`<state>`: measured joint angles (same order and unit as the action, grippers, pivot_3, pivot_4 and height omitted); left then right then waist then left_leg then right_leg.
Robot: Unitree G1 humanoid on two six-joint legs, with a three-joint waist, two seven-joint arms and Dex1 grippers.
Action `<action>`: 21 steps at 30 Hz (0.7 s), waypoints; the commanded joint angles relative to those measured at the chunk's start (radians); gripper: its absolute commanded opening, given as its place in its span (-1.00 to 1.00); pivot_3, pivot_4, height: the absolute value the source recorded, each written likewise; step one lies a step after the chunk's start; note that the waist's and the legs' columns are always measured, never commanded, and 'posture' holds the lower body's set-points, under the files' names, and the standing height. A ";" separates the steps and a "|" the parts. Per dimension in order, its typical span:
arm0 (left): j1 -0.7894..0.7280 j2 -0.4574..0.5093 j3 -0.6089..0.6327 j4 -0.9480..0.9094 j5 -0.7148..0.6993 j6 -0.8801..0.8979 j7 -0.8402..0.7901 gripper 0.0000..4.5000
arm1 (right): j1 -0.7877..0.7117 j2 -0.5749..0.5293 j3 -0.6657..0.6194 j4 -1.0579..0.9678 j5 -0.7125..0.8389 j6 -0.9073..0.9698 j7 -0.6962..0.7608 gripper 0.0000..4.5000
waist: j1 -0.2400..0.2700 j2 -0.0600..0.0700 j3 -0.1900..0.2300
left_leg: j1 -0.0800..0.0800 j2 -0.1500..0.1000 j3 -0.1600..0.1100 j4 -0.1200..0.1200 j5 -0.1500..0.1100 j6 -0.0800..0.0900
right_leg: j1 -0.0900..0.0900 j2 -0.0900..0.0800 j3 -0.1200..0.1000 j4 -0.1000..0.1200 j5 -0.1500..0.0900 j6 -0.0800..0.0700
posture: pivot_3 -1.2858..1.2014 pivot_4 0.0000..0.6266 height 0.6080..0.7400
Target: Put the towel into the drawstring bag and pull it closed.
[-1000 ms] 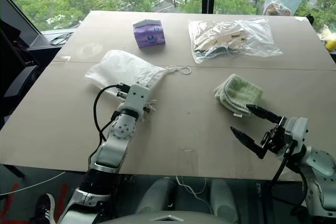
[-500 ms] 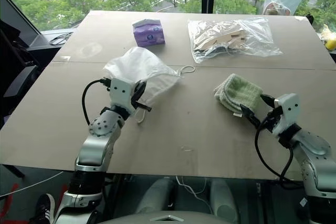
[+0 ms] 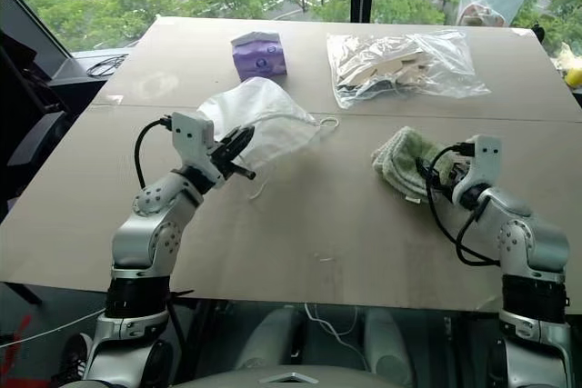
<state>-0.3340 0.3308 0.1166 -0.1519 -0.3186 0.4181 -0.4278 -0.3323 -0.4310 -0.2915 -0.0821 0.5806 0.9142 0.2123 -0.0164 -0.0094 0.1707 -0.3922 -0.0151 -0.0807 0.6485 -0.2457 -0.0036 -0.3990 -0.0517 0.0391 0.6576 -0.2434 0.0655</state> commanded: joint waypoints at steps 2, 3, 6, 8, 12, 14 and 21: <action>-0.029 0.000 0.016 -0.046 -0.025 0.034 0.017 -0.97 | -0.009 0.042 0.043 0.002 0.013 0.096 -0.011 1.00 | -0.003 -0.001 0.000 | 0.000 0.001 -0.001 0.000 0.000 0.000 | 0.000 0.001 0.000 0.000 0.000 0.000 | 0.03 -0.52 1.00; -0.033 0.000 0.015 -0.046 -0.026 0.039 0.017 -0.97 | -0.015 0.055 0.054 0.007 0.015 0.111 -0.008 1.00 | -0.004 -0.001 -0.001 | 0.001 0.001 -0.001 0.000 0.000 0.000 | 0.000 0.002 0.000 0.001 0.000 0.000 | 0.03 -0.52 1.00; -0.040 0.003 0.007 -0.048 -0.027 0.049 0.016 -0.97 | -0.040 0.107 0.066 0.030 0.038 0.146 0.008 1.00 | -0.018 -0.004 -0.002 | 0.002 0.002 -0.001 0.000 0.000 0.000 | 0.000 0.003 0.000 0.002 0.000 0.000 | 0.03 -0.52 1.00; -0.041 0.007 0.000 -0.046 -0.027 0.055 0.012 -0.97 | -0.059 0.152 0.054 0.054 0.057 0.138 0.028 1.00 | -0.031 -0.006 -0.003 | 0.003 0.002 0.000 0.000 0.000 0.000 | 0.000 0.003 0.001 0.003 0.000 0.000 | 0.03 -0.52 1.00; -0.043 0.010 -0.008 -0.045 -0.025 0.062 0.010 -0.97 | -0.078 0.174 0.085 0.108 0.001 0.061 0.072 1.00 | -0.053 -0.007 -0.003 | 0.009 0.007 0.003 -0.001 0.000 0.000 | 0.003 0.007 0.004 0.003 0.001 -0.002 | 0.03 -0.52 1.00; -0.045 0.010 -0.012 -0.045 -0.027 0.069 0.008 -0.99 | -0.086 0.180 0.099 0.143 -0.023 0.030 0.086 0.88 | -0.057 -0.008 -0.003 | 0.010 0.010 0.005 -0.001 0.000 0.000 | 0.003 0.010 0.006 0.003 0.001 -0.003 | 0.03 -0.52 1.00; -0.056 0.006 -0.016 -0.044 -0.030 0.085 0.004 -1.00 | -0.093 0.212 0.128 0.176 -0.046 -0.092 0.193 -0.33 | -0.059 -0.009 -0.002 | 0.013 0.025 0.007 -0.001 0.000 0.000 | 0.002 0.029 0.008 0.003 0.006 -0.011 | 0.03 -0.52 1.00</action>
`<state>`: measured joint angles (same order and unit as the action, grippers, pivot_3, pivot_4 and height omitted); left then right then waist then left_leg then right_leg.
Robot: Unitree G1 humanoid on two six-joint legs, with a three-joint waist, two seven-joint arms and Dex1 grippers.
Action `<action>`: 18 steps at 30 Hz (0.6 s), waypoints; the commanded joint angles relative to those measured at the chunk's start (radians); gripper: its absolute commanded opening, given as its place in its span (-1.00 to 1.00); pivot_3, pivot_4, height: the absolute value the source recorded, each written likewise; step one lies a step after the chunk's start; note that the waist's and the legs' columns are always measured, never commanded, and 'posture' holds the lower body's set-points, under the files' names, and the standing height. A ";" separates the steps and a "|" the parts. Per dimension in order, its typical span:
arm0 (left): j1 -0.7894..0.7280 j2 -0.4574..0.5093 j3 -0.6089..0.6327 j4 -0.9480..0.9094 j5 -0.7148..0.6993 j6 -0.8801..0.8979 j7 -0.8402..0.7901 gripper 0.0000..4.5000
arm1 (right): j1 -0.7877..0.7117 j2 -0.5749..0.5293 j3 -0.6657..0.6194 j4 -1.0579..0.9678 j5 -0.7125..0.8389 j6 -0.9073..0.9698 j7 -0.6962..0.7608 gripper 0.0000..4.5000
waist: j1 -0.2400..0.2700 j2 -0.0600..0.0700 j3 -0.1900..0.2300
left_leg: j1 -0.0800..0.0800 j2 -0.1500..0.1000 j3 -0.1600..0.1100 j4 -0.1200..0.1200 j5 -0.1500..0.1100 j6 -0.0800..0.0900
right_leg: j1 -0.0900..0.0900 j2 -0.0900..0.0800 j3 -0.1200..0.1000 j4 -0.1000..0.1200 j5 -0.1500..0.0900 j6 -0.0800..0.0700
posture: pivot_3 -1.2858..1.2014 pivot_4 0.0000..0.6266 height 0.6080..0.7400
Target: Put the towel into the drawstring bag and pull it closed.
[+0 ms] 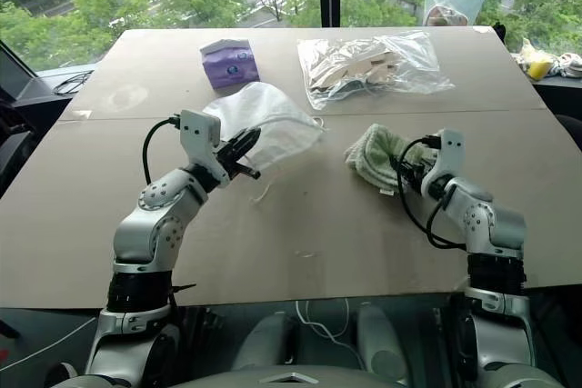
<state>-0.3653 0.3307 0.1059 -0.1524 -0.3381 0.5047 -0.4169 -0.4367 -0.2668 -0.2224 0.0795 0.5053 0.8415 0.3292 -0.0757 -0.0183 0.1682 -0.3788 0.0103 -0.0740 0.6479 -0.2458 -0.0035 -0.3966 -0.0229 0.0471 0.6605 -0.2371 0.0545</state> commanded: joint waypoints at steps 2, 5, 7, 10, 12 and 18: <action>-0.027 0.005 -0.006 -0.039 -0.009 -0.002 -0.009 -1.00 | 0.011 0.058 0.051 0.011 0.037 -0.032 0.094 -0.72 | 0.001 0.001 0.001 | 0.000 0.004 -0.001 0.000 0.000 0.000 | -0.001 0.006 0.000 0.000 0.001 -0.003 | 0.03 -0.52 1.00; -0.027 0.002 -0.010 -0.029 -0.004 -0.008 -0.011 -1.00 | 0.014 0.085 0.016 -0.012 0.080 -0.033 0.114 -0.99 | 0.004 0.002 0.001 | -0.002 0.006 -0.001 -0.001 0.000 0.000 | -0.004 0.007 0.000 0.001 0.002 -0.005 | 0.03 -0.52 1.00; -0.026 0.002 -0.011 -0.027 -0.005 -0.008 -0.012 -1.00 | 0.006 0.118 -0.042 -0.037 0.154 -0.023 0.112 -0.99 | 0.004 0.002 0.001 | -0.002 0.006 0.000 -0.001 0.000 0.000 | -0.005 0.007 0.001 0.001 0.002 -0.005 | 0.03 -0.52 1.00; -0.029 0.000 -0.010 -0.020 -0.009 -0.004 -0.012 -1.00 | -0.010 0.158 -0.131 -0.094 0.298 0.003 0.120 -0.99 | 0.007 0.004 0.004 | -0.004 0.006 0.002 -0.001 0.000 0.000 | -0.007 0.007 0.003 0.001 0.002 -0.005 | 0.03 -0.52 1.00; -0.031 -0.002 -0.007 -0.016 -0.014 0.001 -0.011 -1.00 | -0.007 0.169 -0.171 -0.151 0.430 0.056 0.135 -0.99 | 0.012 0.006 0.005 | -0.007 0.006 0.002 -0.001 0.000 0.000 | -0.009 0.006 0.003 0.001 0.002 -0.005 | 0.03 -0.52 1.00; -0.024 -0.005 -0.006 -0.006 -0.017 -0.002 -0.012 -1.00 | 0.067 0.157 -0.155 -0.287 0.718 0.190 0.198 -0.99 | 0.034 0.006 0.005 | -0.018 0.005 0.002 0.000 0.000 0.000 | -0.017 0.005 0.001 0.000 0.004 -0.008 | 0.03 -0.52 1.00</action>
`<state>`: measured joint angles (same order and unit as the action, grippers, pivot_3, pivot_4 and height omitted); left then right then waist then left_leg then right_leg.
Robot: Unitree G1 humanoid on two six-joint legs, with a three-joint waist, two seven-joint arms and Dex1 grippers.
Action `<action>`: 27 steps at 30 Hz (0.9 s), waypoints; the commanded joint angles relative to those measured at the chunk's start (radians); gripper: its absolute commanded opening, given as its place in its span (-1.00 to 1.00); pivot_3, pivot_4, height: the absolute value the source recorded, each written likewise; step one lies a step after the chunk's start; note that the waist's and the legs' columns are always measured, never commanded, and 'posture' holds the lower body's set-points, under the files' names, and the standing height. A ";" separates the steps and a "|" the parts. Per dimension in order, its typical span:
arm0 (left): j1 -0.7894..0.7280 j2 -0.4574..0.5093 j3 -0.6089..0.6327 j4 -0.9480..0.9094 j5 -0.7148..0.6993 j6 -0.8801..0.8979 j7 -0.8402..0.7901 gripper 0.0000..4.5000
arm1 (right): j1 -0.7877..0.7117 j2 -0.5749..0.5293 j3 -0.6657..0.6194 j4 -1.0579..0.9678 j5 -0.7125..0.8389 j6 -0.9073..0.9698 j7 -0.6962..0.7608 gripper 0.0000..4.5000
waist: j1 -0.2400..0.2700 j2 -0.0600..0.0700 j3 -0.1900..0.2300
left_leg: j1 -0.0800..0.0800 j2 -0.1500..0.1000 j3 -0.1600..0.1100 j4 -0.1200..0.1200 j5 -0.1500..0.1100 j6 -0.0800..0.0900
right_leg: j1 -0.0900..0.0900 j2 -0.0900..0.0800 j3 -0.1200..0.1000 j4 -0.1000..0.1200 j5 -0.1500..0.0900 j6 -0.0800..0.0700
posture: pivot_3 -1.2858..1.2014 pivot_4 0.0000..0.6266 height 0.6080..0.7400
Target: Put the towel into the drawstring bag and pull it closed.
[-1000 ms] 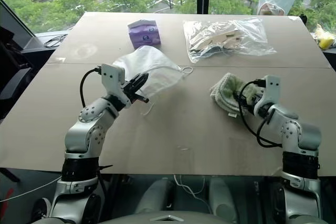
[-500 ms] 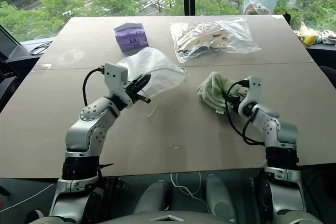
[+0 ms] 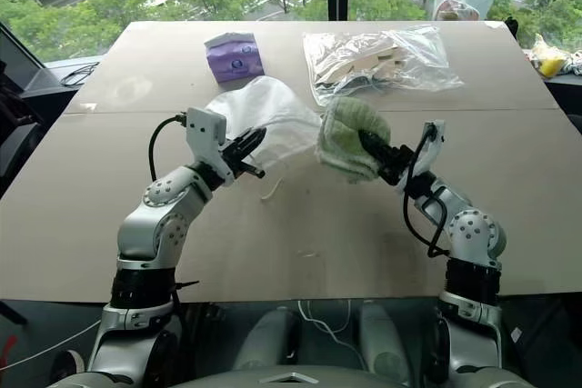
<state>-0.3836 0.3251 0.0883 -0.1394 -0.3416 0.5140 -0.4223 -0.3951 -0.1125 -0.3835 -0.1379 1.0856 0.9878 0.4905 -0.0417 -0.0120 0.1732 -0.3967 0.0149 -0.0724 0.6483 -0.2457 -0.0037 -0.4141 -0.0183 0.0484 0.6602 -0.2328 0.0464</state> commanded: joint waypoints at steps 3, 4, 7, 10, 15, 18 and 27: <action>-0.001 -0.009 0.019 -0.031 -0.031 0.008 0.000 -1.00 | 0.037 -0.002 0.013 -0.075 0.213 0.053 0.023 -0.99 | 0.001 0.000 0.000 | -0.001 0.000 0.000 0.000 0.000 0.000 | 0.000 0.000 0.000 -0.001 0.000 0.000 | 0.03 -0.52 1.00; 0.003 -0.017 0.025 -0.046 -0.061 0.028 -0.006 -1.00 | 0.041 -0.008 0.033 -0.077 0.205 0.054 0.019 -0.99 | 0.000 0.000 0.000 | -0.001 0.000 0.000 0.000 0.000 0.000 | 0.000 -0.001 0.000 -0.001 0.000 0.000 | 0.03 -0.52 1.00; 0.022 -0.039 0.040 -0.113 -0.178 0.099 -0.048 -1.00 | 0.057 -0.041 0.127 -0.076 0.115 0.053 0.020 -0.99 | -0.002 0.000 0.000 | 0.000 -0.001 0.000 0.000 0.000 0.000 | 0.000 -0.001 0.000 -0.001 0.000 0.001 | 0.03 -0.52 1.00; 0.040 -0.043 0.044 -0.153 -0.232 0.141 -0.056 -1.00 | 0.077 -0.076 0.203 -0.062 0.038 0.031 0.041 -0.99 | -0.001 0.000 0.000 | 0.000 -0.001 0.000 0.000 0.000 0.000 | 0.000 0.000 0.000 0.000 -0.002 0.003 | 0.03 -0.52 1.00; 0.041 -0.044 0.025 -0.152 -0.236 0.142 -0.057 -1.00 | 0.081 -0.090 0.216 0.006 -0.027 0.004 0.011 -0.99 | 0.000 0.000 0.000 | 0.000 -0.001 -0.001 0.001 0.000 0.000 | 0.000 0.000 -0.001 0.000 -0.002 0.003 | 0.03 -0.52 1.00; 0.046 -0.045 0.006 -0.156 -0.232 0.135 -0.073 -1.00 | 0.082 -0.101 0.219 0.018 -0.040 0.015 0.006 -0.99 | 0.000 0.000 0.000 | 0.000 -0.001 -0.001 0.001 0.000 0.000 | 0.000 0.000 0.000 0.000 -0.002 0.003 | 0.03 -0.52 1.00; 0.120 -0.052 -0.068 -0.208 -0.232 0.123 -0.120 -1.00 | 0.053 0.080 0.163 0.014 0.045 0.016 -0.205 -0.99 | 0.000 0.000 0.000 | 0.000 -0.001 -0.002 0.000 0.000 0.000 | 0.000 0.000 -0.001 0.000 -0.002 0.002 | 0.03 -0.52 1.00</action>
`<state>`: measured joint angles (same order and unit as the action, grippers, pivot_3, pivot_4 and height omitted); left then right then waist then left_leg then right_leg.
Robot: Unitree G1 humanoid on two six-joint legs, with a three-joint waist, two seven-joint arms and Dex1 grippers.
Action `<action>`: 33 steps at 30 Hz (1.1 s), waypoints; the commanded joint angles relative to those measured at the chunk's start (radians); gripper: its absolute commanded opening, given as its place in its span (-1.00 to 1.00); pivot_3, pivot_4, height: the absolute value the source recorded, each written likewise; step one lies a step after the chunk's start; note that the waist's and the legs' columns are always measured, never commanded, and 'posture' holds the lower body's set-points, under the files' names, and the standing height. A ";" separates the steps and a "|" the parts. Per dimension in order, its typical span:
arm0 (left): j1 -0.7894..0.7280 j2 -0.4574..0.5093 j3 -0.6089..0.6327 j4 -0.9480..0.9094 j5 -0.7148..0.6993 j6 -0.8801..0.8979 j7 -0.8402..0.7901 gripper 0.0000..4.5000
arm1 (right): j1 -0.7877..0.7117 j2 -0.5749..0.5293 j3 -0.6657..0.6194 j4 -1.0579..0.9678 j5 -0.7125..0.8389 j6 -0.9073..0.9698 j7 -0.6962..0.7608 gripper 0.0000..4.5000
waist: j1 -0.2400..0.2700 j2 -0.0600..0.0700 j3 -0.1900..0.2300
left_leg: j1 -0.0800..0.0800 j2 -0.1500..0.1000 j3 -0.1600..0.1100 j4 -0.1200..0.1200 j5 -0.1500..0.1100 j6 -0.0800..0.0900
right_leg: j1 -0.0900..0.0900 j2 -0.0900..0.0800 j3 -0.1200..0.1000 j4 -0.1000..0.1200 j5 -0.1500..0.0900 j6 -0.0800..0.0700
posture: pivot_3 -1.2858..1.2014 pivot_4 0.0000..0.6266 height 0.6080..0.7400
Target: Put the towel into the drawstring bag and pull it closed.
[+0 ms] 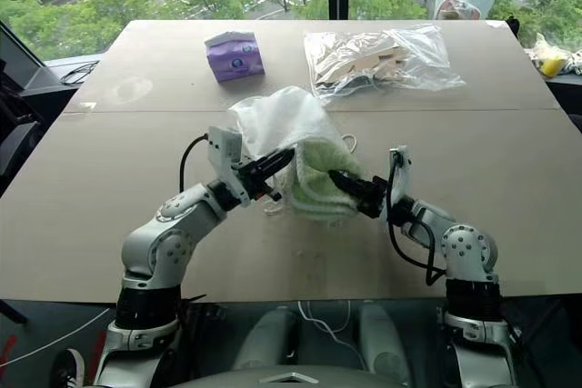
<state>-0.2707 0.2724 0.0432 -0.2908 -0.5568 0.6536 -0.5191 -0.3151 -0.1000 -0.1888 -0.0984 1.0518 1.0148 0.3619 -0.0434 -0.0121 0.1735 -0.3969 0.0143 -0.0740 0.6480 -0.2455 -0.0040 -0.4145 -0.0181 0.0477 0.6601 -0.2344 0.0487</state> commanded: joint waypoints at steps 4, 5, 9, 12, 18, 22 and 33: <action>0.017 -0.001 -0.051 -0.066 -0.015 -0.016 -0.032 -1.00 | -0.033 0.196 -0.061 -0.025 0.152 -0.038 -0.189 -0.99 | 0.003 0.000 0.000 | 0.000 0.000 0.000 0.001 0.000 0.000 | 0.000 0.000 0.000 0.000 0.000 0.001 | 0.03 -0.52 1.00; 0.018 -0.002 -0.056 -0.068 -0.016 -0.013 -0.033 -1.00 | -0.033 0.218 -0.063 -0.027 0.163 -0.042 -0.206 -0.99 | 0.002 0.000 0.000 | 0.000 0.000 0.000 0.001 0.000 0.000 | 0.000 0.000 0.000 0.000 0.000 0.001 | 0.03 -0.52 1.00; 0.025 -0.007 -0.079 -0.083 -0.029 -0.009 -0.054 -1.00 | -0.074 0.299 -0.065 0.040 0.155 -0.087 -0.282 -0.99 | 0.001 0.001 0.001 | 0.000 0.000 0.000 0.001 0.000 0.000 | 0.000 0.000 0.000 0.000 0.000 0.000 | 0.03 -0.52 1.00; 0.023 -0.006 -0.089 -0.100 -0.051 -0.004 -0.081 -1.00 | -0.107 0.313 -0.073 0.087 0.164 -0.130 -0.302 -0.99 | 0.001 0.001 0.001 | 0.000 0.000 0.000 0.000 0.000 0.000 | 0.000 0.000 0.000 -0.001 0.000 0.000 | 0.03 -0.52 1.00; 0.017 0.004 -0.086 -0.108 -0.092 0.006 -0.118 -1.00 | -0.170 0.318 -0.089 0.196 0.141 -0.222 -0.320 -0.99 | -0.001 0.001 0.001 | 0.000 0.000 0.000 0.000 0.000 0.000 | 0.000 0.000 0.000 0.000 0.000 0.000 | 0.03 -0.52 1.00; 0.026 0.019 -0.085 -0.116 -0.109 0.016 -0.129 -1.00 | -0.215 0.367 -0.135 0.217 0.228 -0.288 -0.378 -0.99 | 0.000 0.002 0.001 | -0.001 0.000 0.000 0.000 0.000 0.000 | 0.000 0.000 0.000 -0.001 0.000 0.000 | 0.03 -0.52 1.00; 0.015 0.032 -0.107 -0.079 -0.069 -0.038 -0.148 -1.00 | -0.257 0.429 -0.121 0.172 0.435 -0.475 -0.712 -0.99 | -0.002 0.004 0.002 | -0.001 0.000 0.000 0.000 0.000 0.000 | 0.000 0.000 0.000 -0.001 0.000 0.000 | 0.03 -0.52 1.00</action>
<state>-0.2439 0.3023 -0.0625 -0.3490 -0.6268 0.6472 -0.6493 -0.4591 0.1607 -0.3004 0.1302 1.4542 0.5947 -0.3113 -0.0452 -0.0081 0.1759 -0.3975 0.0142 -0.0738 0.6479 -0.2455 -0.0040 -0.4145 -0.0182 0.0477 0.6593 -0.2347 0.0485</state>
